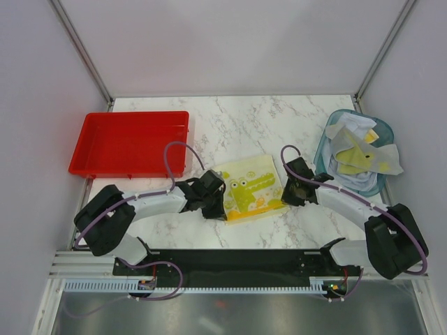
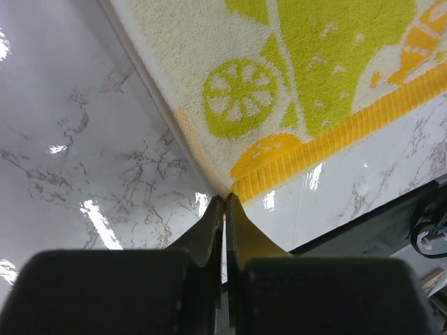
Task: Fold and stack the towels
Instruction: Fold the towel
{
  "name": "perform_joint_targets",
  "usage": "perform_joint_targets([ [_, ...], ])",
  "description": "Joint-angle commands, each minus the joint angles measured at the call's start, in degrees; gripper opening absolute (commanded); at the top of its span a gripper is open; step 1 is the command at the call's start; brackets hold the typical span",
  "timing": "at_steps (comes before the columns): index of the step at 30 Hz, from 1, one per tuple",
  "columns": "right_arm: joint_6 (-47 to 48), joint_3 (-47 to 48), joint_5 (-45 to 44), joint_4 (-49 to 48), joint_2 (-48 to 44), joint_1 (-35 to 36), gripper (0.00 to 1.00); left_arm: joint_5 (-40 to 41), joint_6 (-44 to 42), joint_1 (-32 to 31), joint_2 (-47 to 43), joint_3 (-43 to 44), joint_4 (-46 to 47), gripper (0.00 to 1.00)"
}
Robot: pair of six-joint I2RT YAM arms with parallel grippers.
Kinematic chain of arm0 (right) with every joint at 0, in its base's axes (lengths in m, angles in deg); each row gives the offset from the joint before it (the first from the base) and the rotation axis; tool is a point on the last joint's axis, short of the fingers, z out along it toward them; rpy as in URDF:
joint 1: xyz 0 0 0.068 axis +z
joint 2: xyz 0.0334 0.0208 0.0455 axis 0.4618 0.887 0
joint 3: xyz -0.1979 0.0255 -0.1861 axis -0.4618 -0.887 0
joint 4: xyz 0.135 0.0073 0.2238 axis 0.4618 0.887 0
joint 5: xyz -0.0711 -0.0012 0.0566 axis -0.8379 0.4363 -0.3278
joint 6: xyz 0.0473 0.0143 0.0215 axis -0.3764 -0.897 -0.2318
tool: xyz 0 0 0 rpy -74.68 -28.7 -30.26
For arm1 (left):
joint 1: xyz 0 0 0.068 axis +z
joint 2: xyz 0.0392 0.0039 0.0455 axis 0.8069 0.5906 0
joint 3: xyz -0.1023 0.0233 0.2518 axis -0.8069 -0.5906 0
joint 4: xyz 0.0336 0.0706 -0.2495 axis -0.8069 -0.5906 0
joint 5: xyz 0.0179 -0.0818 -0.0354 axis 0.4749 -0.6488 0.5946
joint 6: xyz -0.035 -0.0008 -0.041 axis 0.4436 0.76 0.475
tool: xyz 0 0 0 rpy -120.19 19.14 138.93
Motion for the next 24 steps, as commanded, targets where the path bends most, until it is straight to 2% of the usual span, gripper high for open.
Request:
perform_joint_targets([
  [1, 3.08, 5.42, -3.58, 5.0, -2.97, 0.22, 0.0, 2.23, 1.64, -0.64, -3.11, 2.62, -4.0, 0.02],
  [7, 4.58, 3.34, -3.93, 7.57, -5.44, 0.21, 0.0, 1.8, 2.51, -2.31, -3.73, 2.46, -4.53, 0.02],
  [13, 3.44, -3.69, -1.74, 3.18, -6.84, 0.22, 0.0, 2.75, 3.3, -4.24, -0.39, 0.08, -2.95, 0.02],
  [19, 3.35, -6.25, -2.88, 0.72, -4.65, 0.22, 0.0, 2.76, 3.04, -4.69, 1.19, -1.24, -2.25, 0.02],
  [20, 3.35, -6.17, -2.36, 0.62, -4.3, 0.22, 0.0, 2.59, 2.69, -4.6, 1.11, -1.24, -2.51, 0.08],
  [22, 3.35, -5.03, -0.86, 1.41, -4.82, 0.22, 0.08, 2.15, 1.99, -4.69, 0.15, 0.33, -3.82, 0.26],
  [23, 3.52, -4.24, -0.51, 2.37, -5.43, 0.22, 0.14, 2.67, 0.77, -4.6, -1.34, 1.47, -5.4, 0.4],
  [24, 3.87, -2.93, -0.16, 3.51, -7.26, 0.22, 0.27, 3.54, -0.2, -4.6, -2.31, 3.05, -9.76, 0.45],
])
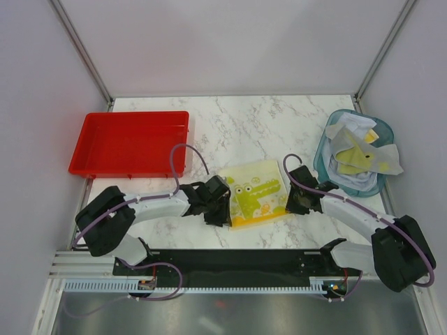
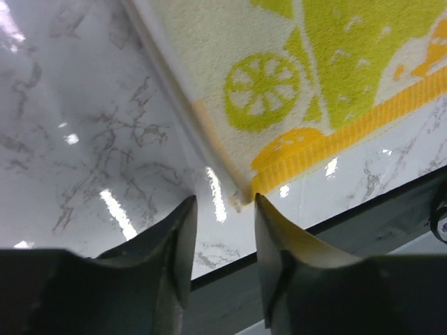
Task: Fold and stack the towels
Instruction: Fold the towel
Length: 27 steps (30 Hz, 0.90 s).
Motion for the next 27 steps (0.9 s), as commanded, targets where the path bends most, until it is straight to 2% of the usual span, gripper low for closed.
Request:
perform_joint_targets([
  [1, 2.12, 4.94, -0.59, 4.08, -2.75, -0.11, 0.34, 4.83, -2.76, -0.08, -3.02, 6.46, -9.84, 0.48],
  [2, 2.66, 6.54, -0.77, 5.15, -3.9, -0.2, 0.41, 5.99, -5.38, 0.1, -4.42, 8.58, -12.38, 0.54],
  [3, 3.27, 8.38, -1.38, 6.38, -5.04, -0.11, 0.5, 6.34, -6.8, 0.88, -4.86, 10.78, -15.8, 0.56],
  [6, 7.22, 15.33, -2.7, 7.72, -2.87, -0.55, 0.54, 8.99, -11.73, 4.91, -4.96, 18.08, -17.42, 0.55],
  [7, 8.1, 18.04, -1.48, 6.66, -1.46, -0.73, 0.52, 8.9, -12.52, 6.41, -4.52, 19.05, -17.16, 0.55],
  [11, 13.46, 25.08, 3.79, -1.24, 9.25, -1.17, 0.32, 7.4, -17.7, 11.61, 1.7, 23.54, -13.12, 0.5],
  [12, 14.26, 26.4, 4.15, -3.69, 14.06, -1.17, 0.31, 7.66, -18.24, 12.57, 5.29, 24.76, -13.11, 0.5],
  [15, 16.36, 34.47, 1.69, -3.98, 23.47, -1.95, 0.29, 8.63, -20.43, 14.68, 12.67, 30.12, -13.2, 0.43],
  [17, 17.07, 36.43, 1.6, -4.42, 26.93, -3.01, 0.27, 8.81, -21.66, 15.83, 15.33, 31.8, -13.2, 0.39],
  [23, 17.69, 36.79, 4.24, -8.72, 36.77, -8.11, 0.26, 9.07, -24.65, 20.05, 26.31, 38.04, -13.2, 0.34],
  [27, 16.91, 36.0, 4.33, -10.75, 39.07, -8.9, 0.27, 8.55, -26.94, 22.6, 32.47, 45.22, -13.11, 0.34],
])
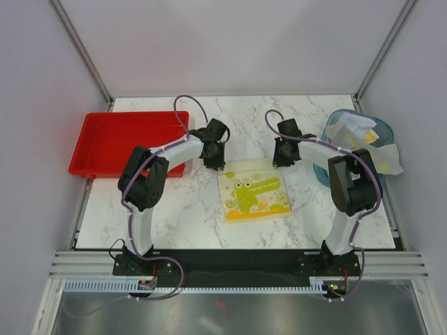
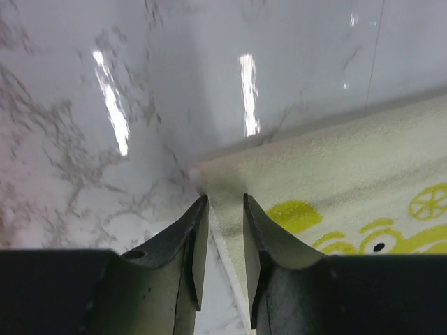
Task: Fold and stack the towels
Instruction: Fold the towel
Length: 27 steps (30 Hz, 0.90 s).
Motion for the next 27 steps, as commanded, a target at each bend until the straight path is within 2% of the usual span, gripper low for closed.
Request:
perform_joint_targets([
  [1, 0.18, 0.76, 1.22, -2.79, 1.72, -0.11, 0.28, 0.24, -5.69, 1.81, 5.29, 7.59, 1.16, 0.33],
  [4, 1.4, 1.29, 4.12, -2.44, -0.03, -0.12, 0.33, -4.39, -10.08, 2.17, 7.41, 13.83, 0.11, 0.34],
  [6, 5.44, 2.25, 7.8, -1.13, -2.32, -0.81, 0.41, -6.87, -14.3, 2.26, 5.32, 15.59, -0.51, 0.43],
  [8, 9.13, 5.32, 12.45, 0.89, -2.33, -3.1, 0.46, -7.41, -17.55, 2.61, 3.2, 15.25, -0.6, 0.49],
  [11, 15.2, 10.24, 14.58, 4.67, 0.56, -4.86, 0.48, -7.14, -20.81, 4.8, 1.08, 14.46, -0.51, 0.52],
  [18, 27.23, 18.77, 18.11, 11.87, 6.98, -5.65, 0.47, -8.55, -31.18, 5.42, 5.47, 18.4, -2.52, 0.54],
  [27, 33.05, 23.26, 25.84, 16.63, 12.35, -8.11, 0.47, -16.8, -32.94, 7.79, 11.62, 22.1, -3.76, 0.52],
])
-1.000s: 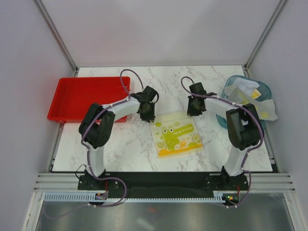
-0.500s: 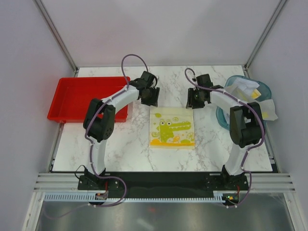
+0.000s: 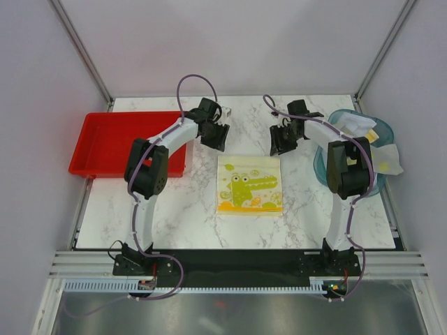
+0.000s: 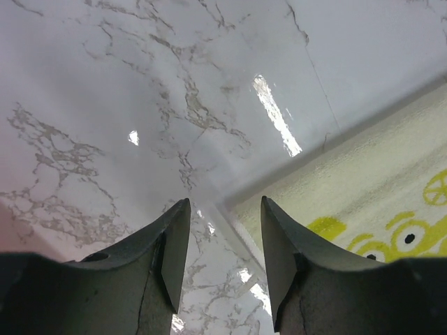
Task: Fold and stack the towels
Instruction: Fold the towel
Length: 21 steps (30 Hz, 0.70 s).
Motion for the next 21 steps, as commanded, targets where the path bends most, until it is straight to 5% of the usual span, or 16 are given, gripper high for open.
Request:
perform_joint_targets([
  [1, 4.7, 2.37, 4.48, 2.9, 1.42, -0.77, 0.47, -7.54, -4.49, 0.56, 1.92, 2.94, -1.45, 0.51],
  [12, 7.52, 3.6, 12.82, 5.01, 4.24, -3.05, 0.46, -10.19, -5.64, 1.35, 3.86, 4.78, -4.08, 0.46],
  [21, 7.52, 5.53, 11.08, 7.12, 5.99, -3.85, 0.51, -10.2, -5.9, 1.61, 5.09, 5.58, -6.1, 0.46],
])
